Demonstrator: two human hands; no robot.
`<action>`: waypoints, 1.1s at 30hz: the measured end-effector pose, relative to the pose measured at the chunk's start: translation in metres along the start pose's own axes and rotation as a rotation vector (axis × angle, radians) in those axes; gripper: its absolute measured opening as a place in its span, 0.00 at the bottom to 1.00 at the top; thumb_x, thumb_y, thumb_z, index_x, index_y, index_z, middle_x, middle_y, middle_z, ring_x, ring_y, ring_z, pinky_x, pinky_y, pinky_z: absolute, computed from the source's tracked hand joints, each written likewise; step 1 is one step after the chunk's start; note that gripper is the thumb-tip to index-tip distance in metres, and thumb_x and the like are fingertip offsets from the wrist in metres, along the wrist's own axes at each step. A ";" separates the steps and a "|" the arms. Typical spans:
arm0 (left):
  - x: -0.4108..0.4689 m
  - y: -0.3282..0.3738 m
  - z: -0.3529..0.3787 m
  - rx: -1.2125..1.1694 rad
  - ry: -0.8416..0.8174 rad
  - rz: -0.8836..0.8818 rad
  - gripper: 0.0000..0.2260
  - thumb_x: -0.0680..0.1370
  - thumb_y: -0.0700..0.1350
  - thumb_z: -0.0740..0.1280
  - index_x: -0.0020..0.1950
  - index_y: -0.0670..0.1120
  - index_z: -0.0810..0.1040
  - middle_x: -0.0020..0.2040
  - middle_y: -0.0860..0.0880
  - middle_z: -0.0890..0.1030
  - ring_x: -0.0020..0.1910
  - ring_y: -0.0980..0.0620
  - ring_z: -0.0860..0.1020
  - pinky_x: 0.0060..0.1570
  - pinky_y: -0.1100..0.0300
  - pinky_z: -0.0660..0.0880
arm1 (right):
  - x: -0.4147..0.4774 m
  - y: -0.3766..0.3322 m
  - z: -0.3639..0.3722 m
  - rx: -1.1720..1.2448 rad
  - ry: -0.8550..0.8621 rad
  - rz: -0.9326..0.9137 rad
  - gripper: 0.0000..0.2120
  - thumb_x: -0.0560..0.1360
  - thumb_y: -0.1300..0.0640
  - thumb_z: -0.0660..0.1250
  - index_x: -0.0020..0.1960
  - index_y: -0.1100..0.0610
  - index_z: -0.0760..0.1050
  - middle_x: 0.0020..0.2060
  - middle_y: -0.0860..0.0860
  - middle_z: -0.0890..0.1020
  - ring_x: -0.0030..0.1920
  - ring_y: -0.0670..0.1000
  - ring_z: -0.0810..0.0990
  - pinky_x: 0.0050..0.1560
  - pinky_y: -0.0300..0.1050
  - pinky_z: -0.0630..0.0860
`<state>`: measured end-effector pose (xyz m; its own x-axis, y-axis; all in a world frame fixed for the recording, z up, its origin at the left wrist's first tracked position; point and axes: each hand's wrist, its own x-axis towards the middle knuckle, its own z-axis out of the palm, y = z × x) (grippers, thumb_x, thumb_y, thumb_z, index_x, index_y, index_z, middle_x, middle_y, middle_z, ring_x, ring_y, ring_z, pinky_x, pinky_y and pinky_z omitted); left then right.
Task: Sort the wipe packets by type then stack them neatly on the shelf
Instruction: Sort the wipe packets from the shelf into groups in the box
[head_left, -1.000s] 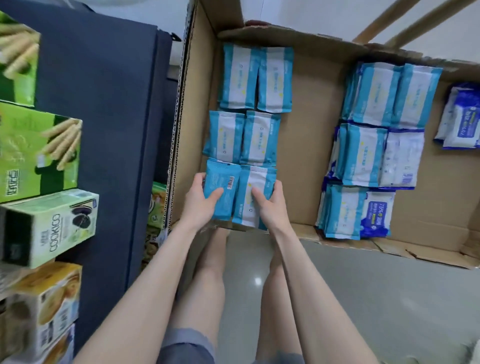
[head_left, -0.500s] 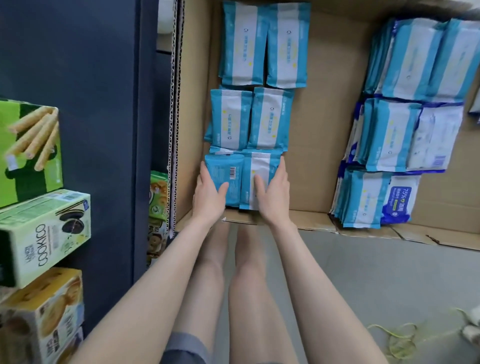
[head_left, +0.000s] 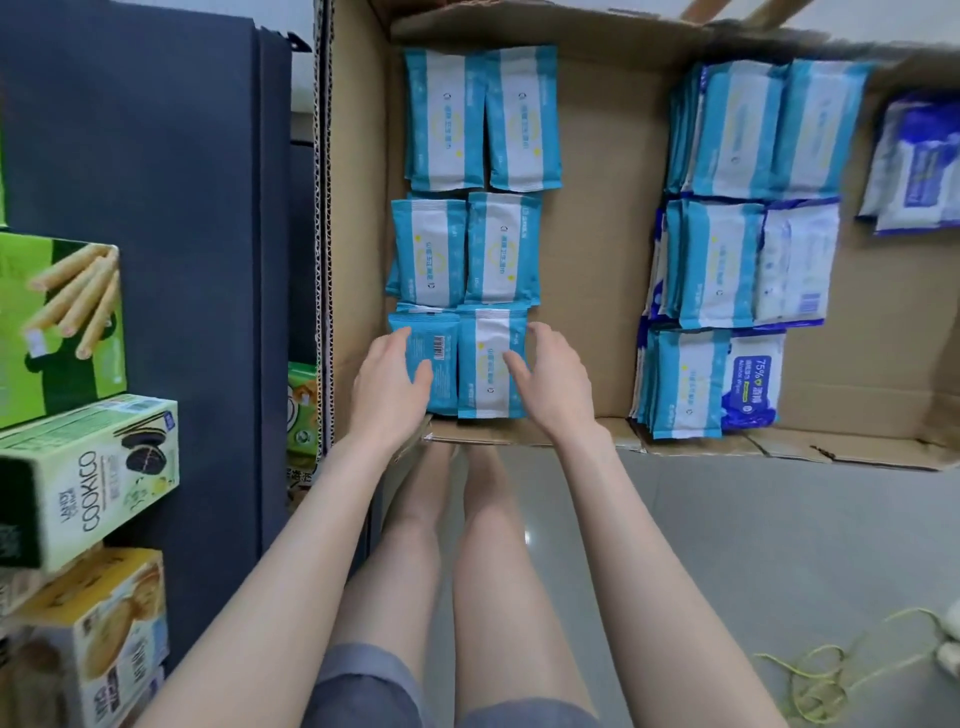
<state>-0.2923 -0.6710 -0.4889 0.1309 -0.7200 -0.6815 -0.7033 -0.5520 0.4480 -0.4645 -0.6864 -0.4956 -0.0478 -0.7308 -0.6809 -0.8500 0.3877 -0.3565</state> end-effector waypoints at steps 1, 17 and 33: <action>-0.004 0.005 -0.002 0.014 0.004 0.029 0.20 0.81 0.44 0.60 0.73 0.43 0.64 0.70 0.45 0.68 0.68 0.46 0.67 0.66 0.54 0.63 | -0.005 0.000 -0.007 -0.001 0.024 -0.022 0.20 0.80 0.51 0.59 0.69 0.59 0.65 0.64 0.57 0.73 0.62 0.58 0.72 0.58 0.51 0.69; -0.072 0.133 0.068 -0.016 0.078 0.289 0.13 0.79 0.44 0.64 0.62 0.43 0.74 0.59 0.46 0.77 0.60 0.47 0.73 0.61 0.53 0.69 | -0.067 0.108 -0.116 0.190 0.280 -0.084 0.13 0.79 0.57 0.61 0.61 0.60 0.74 0.58 0.54 0.77 0.59 0.54 0.73 0.57 0.43 0.66; -0.064 0.195 0.224 -0.264 0.122 -0.129 0.17 0.78 0.42 0.65 0.67 0.41 0.70 0.61 0.46 0.74 0.59 0.50 0.74 0.57 0.64 0.66 | -0.022 0.239 -0.127 0.246 -0.007 -0.046 0.14 0.80 0.57 0.59 0.64 0.60 0.72 0.60 0.53 0.76 0.59 0.52 0.74 0.56 0.42 0.67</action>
<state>-0.5941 -0.6379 -0.4876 0.3015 -0.6734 -0.6750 -0.4716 -0.7206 0.5082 -0.7336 -0.6490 -0.4841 -0.0080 -0.7472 -0.6645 -0.6977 0.4802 -0.5316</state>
